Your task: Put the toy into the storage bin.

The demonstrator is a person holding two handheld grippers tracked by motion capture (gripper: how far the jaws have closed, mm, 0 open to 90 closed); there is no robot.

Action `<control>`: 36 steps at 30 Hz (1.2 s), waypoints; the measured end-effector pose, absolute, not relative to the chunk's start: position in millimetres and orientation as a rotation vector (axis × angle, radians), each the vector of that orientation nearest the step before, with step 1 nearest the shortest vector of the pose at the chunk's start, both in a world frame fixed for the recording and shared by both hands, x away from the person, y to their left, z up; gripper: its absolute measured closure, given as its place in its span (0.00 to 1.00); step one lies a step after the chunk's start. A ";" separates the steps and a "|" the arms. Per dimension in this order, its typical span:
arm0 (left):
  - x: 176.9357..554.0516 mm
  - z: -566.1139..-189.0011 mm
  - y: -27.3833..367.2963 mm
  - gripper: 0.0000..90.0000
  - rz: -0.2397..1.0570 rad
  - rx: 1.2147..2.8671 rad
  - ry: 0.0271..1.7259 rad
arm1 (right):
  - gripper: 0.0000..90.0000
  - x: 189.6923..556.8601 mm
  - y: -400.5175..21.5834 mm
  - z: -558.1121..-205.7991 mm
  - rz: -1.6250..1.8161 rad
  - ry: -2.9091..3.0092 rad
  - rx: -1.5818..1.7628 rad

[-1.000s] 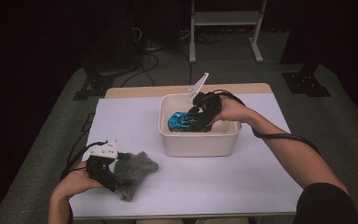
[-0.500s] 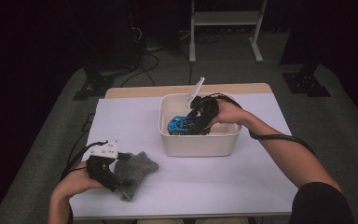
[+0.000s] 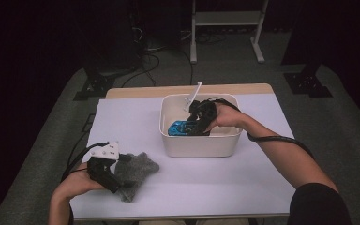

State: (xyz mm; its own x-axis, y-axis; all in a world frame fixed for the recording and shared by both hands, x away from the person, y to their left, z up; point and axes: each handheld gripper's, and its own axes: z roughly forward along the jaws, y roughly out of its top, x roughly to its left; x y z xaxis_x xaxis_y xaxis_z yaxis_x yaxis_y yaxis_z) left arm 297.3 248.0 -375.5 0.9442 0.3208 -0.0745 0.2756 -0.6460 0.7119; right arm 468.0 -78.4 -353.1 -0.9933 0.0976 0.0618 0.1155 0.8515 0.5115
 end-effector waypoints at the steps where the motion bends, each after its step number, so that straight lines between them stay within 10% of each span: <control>1: 297.3 -375.4 248.2 0.09 0.074 2.306 0.419 | 0.30 468.4 -77.8 -354.4 -0.826 -2.989 -0.170; 36: 295.7 -373.0 252.9 0.09 0.085 2.306 0.420 | 0.30 470.1 -69.5 -361.4 -0.718 -2.971 -0.184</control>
State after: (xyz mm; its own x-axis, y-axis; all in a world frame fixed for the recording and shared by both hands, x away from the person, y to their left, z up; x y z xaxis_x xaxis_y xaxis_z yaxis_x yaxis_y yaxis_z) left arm 295.7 252.9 -373.0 0.9433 0.3251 -0.0672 0.2731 -0.6449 0.7139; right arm 470.1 -69.5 -361.4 -0.9897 0.0978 0.1049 0.1349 0.8832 0.4492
